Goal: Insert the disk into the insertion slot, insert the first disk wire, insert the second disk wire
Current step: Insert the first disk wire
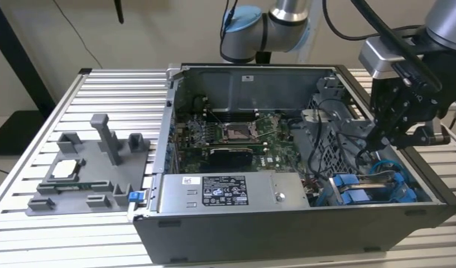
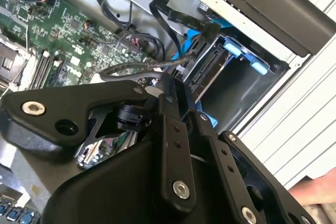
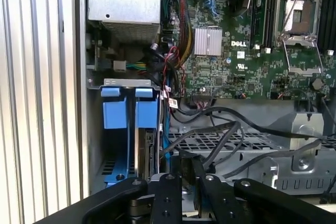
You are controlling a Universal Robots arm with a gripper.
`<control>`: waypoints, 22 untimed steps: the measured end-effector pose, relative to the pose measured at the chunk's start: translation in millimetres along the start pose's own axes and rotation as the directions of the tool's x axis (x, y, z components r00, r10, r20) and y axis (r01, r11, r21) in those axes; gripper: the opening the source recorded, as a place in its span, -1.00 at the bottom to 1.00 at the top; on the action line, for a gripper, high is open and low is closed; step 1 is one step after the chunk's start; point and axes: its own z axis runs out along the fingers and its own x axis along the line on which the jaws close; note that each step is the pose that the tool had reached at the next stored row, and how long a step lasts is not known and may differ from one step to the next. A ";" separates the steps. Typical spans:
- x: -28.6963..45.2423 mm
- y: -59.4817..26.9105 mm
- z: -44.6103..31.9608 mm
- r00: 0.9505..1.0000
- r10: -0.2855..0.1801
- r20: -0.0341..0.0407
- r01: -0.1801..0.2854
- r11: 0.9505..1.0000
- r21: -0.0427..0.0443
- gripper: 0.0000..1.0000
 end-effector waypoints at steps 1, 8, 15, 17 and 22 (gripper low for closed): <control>0.5 -0.5 0.6 1.000 0.000 0.000 0.000 1.000 -0.001 -1.00; 1.4 -1.6 2.3 1.000 0.000 0.000 0.000 1.000 -0.002 -1.00; 1.8 -2.2 4.4 1.000 0.001 -0.001 -0.001 1.000 -0.002 -1.00; 2.1 -2.6 5.3 1.000 0.001 -0.001 -0.001 1.000 -0.002 -1.00; 2.7 -3.6 7.2 1.000 0.001 -0.002 -0.001 1.000 -0.002 -1.00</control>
